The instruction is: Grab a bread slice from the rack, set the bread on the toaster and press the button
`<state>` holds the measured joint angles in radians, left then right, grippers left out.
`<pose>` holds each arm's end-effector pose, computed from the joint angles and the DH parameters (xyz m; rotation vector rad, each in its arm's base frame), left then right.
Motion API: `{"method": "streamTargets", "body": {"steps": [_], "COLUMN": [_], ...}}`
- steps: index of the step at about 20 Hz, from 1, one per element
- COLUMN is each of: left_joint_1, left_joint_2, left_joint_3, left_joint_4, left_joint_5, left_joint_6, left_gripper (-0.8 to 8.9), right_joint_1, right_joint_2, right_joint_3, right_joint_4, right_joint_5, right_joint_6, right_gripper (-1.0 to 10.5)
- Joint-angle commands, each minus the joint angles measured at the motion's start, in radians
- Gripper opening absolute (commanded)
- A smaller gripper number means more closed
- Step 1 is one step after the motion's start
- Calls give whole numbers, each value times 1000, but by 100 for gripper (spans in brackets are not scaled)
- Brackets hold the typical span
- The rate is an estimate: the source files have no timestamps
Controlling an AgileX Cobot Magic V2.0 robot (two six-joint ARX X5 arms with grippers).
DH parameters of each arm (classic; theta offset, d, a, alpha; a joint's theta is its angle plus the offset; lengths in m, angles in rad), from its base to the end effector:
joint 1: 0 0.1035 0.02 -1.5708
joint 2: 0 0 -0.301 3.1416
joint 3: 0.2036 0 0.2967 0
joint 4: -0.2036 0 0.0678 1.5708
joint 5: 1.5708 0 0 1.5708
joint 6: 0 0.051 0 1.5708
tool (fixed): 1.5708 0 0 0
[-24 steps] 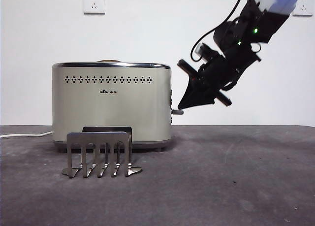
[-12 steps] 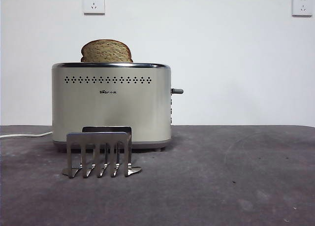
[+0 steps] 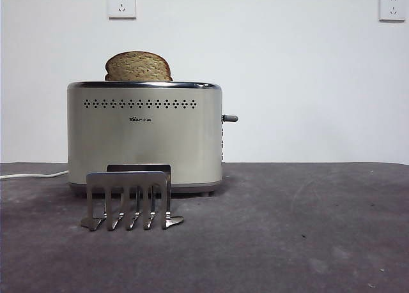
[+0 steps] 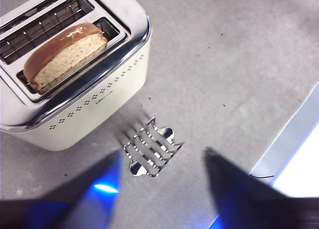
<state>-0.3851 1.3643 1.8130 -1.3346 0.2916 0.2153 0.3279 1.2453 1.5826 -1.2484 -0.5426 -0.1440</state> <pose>0.2427 -0.1142 0.4879 0.2352 0.8302 -0.7262 0.2248 0.1043 0.4534 -0.0247 0.8724 0.8726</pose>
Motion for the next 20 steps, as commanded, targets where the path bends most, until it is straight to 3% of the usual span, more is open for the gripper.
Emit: {"method": "streamTargets", "body": {"steps": [1,16,18,20], "left_joint_1": [-2,7,29,68], "left_joint_2": [-2,-7,-43,-113], "left_joint_3": [-6,-6,-7,-14], "left_joint_4": [-24,33,100,286], "left_joint_5": [4,-16,-63,-45], "left_joint_6": [-3,-3,66,103], "left_gripper": [-9,-4,-3,-3], "right_joint_1": [0,0,0,0], "right_joint_2": [-3,-4,-4,-4], "right_joint_3": [-8,-8,-8,-8], "right_joint_4": [3,3,3,3], "right_joint_5": [-2,-1,-1,-1], "right_joint_6": [-1,-3,-3,-3], "right_gripper": [1,1,1,1]}}
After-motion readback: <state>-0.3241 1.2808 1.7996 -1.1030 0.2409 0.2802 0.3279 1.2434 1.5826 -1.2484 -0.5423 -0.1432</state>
